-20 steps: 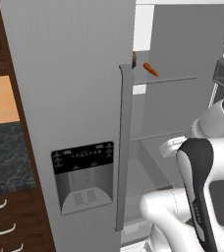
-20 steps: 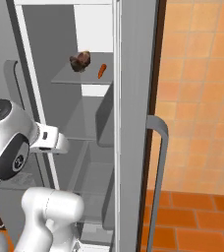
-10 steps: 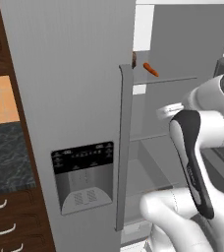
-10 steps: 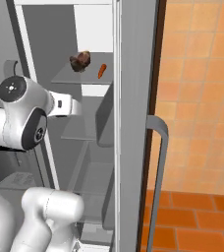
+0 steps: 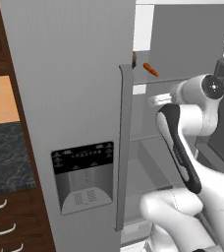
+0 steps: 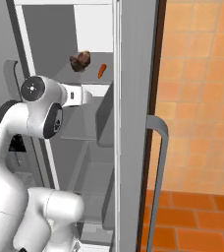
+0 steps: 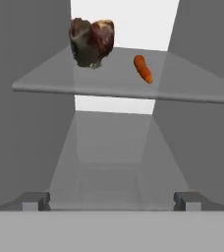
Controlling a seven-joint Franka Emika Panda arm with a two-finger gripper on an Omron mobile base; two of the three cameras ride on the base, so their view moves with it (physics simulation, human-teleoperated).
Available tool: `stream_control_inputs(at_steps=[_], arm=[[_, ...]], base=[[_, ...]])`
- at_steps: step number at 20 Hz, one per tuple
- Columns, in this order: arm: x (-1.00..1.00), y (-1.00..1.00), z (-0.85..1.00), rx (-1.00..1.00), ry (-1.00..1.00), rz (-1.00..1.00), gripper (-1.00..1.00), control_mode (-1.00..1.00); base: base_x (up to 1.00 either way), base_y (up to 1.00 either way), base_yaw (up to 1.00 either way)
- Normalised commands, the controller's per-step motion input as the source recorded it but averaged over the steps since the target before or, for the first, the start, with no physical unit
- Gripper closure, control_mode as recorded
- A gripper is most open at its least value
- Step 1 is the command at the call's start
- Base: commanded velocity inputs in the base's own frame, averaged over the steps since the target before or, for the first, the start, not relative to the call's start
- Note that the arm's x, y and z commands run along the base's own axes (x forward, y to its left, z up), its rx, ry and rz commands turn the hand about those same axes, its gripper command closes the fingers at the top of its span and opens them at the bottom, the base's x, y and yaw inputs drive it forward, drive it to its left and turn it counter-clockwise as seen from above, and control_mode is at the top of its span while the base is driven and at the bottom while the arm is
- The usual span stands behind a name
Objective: Place one carrot and one steak in each tupperware on the nearby counter, to pack two identical lunches.
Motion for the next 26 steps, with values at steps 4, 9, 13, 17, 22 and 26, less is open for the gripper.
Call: stream_control_inputs(at_steps=[4,9,13,17,22,26], arm=[[0.04,0.0,0.7,0.09,0.05,0.09,-1.0,-1.0],[0.4,0.15,0.46,0.01,0.07,0.15,-1.0,-1.0],[0.6,0.15,0.01,-0.06,0.12,0.1,-1.0,-1.0],[0.4,0.03,0.06,-0.01,-0.06,0.1,-1.0,-1.0],[0.64,0.06,0.13,0.0,0.0,0.04,-1.0,-1.0],[0.85,0.22,0.4,0.0,0.05,0.06,-1.0,-1.0]], base=[[0.0,0.0,0.0],[0.0,0.0,0.0],[0.0,0.0,0.0],[0.0,0.0,0.0],[0.0,0.0,0.0],[0.0,0.0,0.0]])
